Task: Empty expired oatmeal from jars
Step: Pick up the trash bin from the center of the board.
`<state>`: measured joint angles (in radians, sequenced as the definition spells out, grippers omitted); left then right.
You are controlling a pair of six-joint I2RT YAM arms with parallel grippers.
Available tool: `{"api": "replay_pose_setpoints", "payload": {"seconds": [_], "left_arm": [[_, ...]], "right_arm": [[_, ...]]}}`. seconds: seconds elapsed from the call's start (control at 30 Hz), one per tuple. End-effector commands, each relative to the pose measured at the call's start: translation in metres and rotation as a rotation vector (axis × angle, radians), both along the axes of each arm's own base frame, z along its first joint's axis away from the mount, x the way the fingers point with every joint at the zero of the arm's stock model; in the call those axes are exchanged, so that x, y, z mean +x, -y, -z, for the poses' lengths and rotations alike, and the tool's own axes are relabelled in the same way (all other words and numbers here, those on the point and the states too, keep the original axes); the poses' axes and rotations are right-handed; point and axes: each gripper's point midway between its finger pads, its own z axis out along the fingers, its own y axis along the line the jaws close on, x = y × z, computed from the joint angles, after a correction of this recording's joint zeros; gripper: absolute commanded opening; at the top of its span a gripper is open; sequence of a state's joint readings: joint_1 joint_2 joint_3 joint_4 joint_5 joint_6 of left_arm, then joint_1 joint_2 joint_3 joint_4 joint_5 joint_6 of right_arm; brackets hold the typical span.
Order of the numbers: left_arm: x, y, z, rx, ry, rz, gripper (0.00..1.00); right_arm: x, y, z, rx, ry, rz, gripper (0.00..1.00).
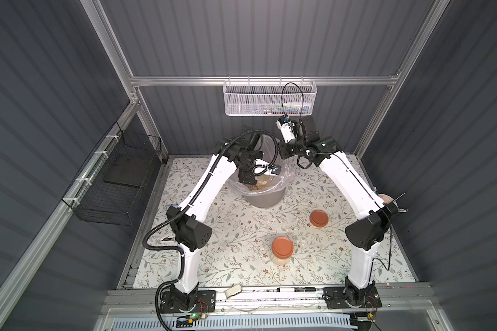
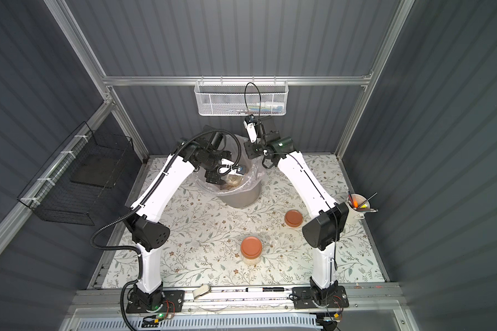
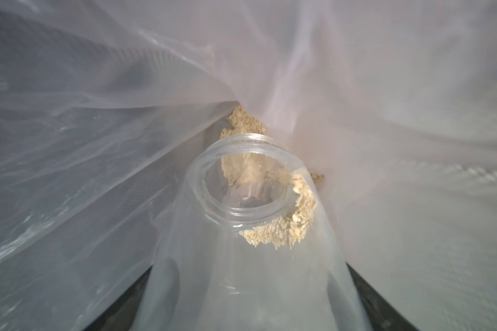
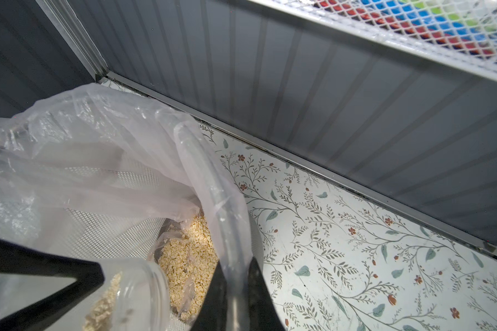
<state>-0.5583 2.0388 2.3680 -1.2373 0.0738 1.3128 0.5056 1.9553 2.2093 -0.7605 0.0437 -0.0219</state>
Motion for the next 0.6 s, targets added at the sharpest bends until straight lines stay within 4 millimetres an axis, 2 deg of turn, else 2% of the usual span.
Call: {"api": "replay_pose_setpoints", "payload": {"seconds": [0.0,0.03,0.07,0.1,0.13,0.17,0.2,0.23,0.27,0.33,0.37,0.43,0.5,0.53,0.57], "left_arm": [[0.028,-0.038,-0.062,-0.107,0.201,-0.122,0.0],[0.022,-0.039,-0.045,0.008,0.181,-0.112,0.0],[0.017,-0.043,-0.017,0.124,0.086,-0.12,0.0],[0.013,-0.05,-0.003,0.163,0.031,-0.13,0.0],[0.015,-0.054,-0.009,0.094,0.021,-0.149,0.0],[0.015,-0.059,-0.024,-0.004,0.01,-0.161,0.0],[0.016,-0.063,-0.039,-0.058,0.028,-0.172,0.0],[0.02,-0.065,-0.043,-0.06,0.058,-0.188,0.0],[0.022,-0.064,-0.035,0.006,0.074,-0.184,0.0],[0.018,-0.065,-0.003,0.213,0.055,-0.172,0.0],[0.014,-0.059,0.002,0.231,0.059,-0.15,0.0],[-0.009,-0.035,-0.021,0.056,-0.017,-0.078,0.0],[-0.009,-0.028,-0.051,-0.062,0.038,-0.075,0.0],[-0.002,-0.025,-0.05,-0.037,0.099,-0.083,0.0],[-0.001,-0.025,-0.04,0.055,0.145,-0.056,0.0]], "right_arm": [[0.002,-0.005,-0.024,0.063,0.071,-0.007,0.03],[0.002,-0.005,-0.025,0.064,0.074,-0.008,0.03],[0.003,-0.005,-0.026,0.066,0.077,-0.006,0.03],[0.004,-0.005,-0.026,0.068,0.079,-0.006,0.03],[0.004,-0.006,-0.026,0.07,0.076,-0.005,0.03],[0.003,-0.007,-0.025,0.071,0.07,-0.009,0.03],[0.002,-0.007,-0.024,0.07,0.065,-0.012,0.03],[0.002,-0.006,-0.022,0.067,0.061,-0.01,0.03],[0.001,-0.005,-0.022,0.064,0.061,-0.01,0.03],[0.002,-0.004,-0.022,0.062,0.068,-0.003,0.03],[0.002,-0.005,-0.024,0.067,0.07,-0.003,0.03],[0.002,-0.005,-0.024,0.07,0.068,-0.006,0.03],[0.001,-0.004,-0.023,0.066,0.063,-0.005,0.03],[0.001,-0.004,-0.023,0.062,0.063,-0.004,0.03],[0.0,-0.004,-0.023,0.061,0.065,-0.006,0.03]]}}
